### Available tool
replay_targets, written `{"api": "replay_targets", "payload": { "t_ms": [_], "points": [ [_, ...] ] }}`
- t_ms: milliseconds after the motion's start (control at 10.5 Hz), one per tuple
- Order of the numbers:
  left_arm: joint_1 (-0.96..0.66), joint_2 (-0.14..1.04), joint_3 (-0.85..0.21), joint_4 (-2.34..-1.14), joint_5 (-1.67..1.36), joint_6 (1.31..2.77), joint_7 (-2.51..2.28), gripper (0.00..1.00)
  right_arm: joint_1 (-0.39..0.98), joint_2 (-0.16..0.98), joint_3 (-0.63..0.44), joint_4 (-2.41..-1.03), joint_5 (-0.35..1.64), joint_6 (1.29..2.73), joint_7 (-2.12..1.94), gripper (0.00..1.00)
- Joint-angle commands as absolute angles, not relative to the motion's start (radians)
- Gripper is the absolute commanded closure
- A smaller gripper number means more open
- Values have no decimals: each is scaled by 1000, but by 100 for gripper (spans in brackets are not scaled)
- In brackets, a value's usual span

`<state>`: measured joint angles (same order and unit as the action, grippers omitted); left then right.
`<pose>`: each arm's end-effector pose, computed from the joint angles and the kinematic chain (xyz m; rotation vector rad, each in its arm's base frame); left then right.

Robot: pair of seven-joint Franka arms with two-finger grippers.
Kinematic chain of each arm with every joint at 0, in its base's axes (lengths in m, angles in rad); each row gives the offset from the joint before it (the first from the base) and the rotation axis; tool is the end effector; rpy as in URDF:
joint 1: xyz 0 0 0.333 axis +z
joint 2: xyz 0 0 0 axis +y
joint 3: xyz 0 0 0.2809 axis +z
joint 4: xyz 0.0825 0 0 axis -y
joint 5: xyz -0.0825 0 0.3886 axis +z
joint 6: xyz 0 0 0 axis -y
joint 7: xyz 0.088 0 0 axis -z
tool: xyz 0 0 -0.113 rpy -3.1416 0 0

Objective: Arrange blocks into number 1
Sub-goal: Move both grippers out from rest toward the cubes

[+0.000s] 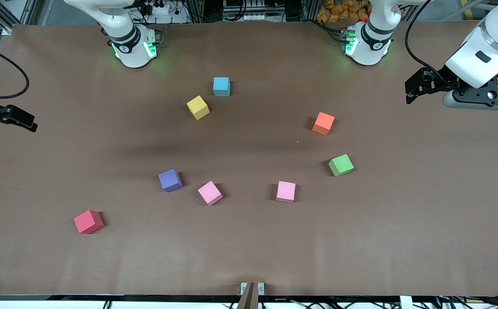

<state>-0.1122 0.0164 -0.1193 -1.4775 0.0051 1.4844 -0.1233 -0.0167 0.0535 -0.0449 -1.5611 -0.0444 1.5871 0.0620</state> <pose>0.5406 -0.1262 0.6109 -3.1323 0.1690 0.0136 0.5727 -0.0397 0.5593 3.0887 -0.1890 -0.0425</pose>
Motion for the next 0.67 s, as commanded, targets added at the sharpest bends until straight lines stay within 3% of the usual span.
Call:
{"api": "replay_targets", "payload": {
  "t_ms": [0,573],
  "points": [
    [-107,20,-121,-1468,-9,1476,-133,0,-44,44,-21,-1555,-31,1572,63,0],
    [-106,72,-118,-1535,-21,1482,-158,0,-14,70,-17,-1568,-25,1594,61,0]
  ]
}}
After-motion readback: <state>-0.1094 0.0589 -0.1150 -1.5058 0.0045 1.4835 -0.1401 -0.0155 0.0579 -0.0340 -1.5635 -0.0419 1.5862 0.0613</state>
